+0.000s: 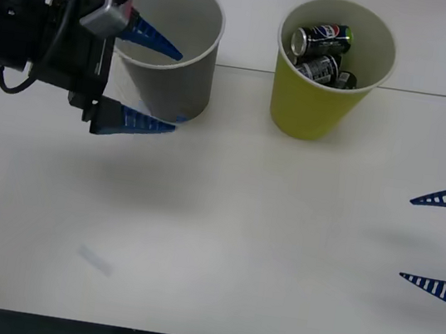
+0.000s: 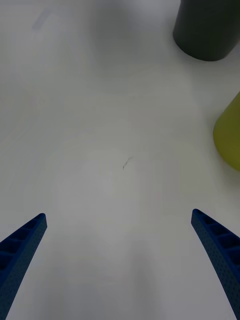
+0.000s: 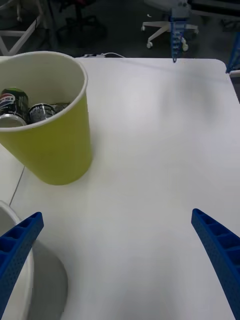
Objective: Put the can into the green bin and the plastic bottle into the gray bin
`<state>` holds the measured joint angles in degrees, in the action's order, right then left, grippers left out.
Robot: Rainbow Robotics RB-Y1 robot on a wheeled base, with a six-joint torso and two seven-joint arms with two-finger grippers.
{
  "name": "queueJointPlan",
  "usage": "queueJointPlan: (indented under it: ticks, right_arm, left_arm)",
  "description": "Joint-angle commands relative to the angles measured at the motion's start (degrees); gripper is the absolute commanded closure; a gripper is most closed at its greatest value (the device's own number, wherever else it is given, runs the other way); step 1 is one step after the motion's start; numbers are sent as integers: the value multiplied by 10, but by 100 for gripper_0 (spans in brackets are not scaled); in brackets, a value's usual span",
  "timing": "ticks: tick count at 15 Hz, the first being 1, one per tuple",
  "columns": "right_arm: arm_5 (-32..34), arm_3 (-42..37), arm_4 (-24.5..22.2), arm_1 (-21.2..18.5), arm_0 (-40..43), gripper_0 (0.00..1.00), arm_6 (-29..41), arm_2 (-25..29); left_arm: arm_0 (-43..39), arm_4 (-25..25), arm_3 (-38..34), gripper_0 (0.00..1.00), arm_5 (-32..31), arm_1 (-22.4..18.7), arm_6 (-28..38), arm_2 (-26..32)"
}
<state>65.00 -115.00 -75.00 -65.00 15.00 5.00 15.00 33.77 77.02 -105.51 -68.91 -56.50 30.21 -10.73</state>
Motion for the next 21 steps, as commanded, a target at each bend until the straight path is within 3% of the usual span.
queueJointPlan:
  ticks: [1, 6, 12, 21]
  right_arm:
    - [0, 0, 0, 0, 0, 0, 0, 0]
    - [0, 0, 0, 0, 0, 0, 0, 0]
    - [0, 0, 0, 0, 0, 0, 0, 0]
    - [0, 0, 0, 0, 0, 0, 0, 0]
  left_arm:
    - [-85, -26, -25, 0, 0, -33, -59, 35]
    - [-203, -45, -39, 0, 0, -91, -146, 84]
    - [-318, -54, -40, 0, 0, -126, -227, 141]
    - [-408, -64, -40, 0, 1, -146, -261, 193]
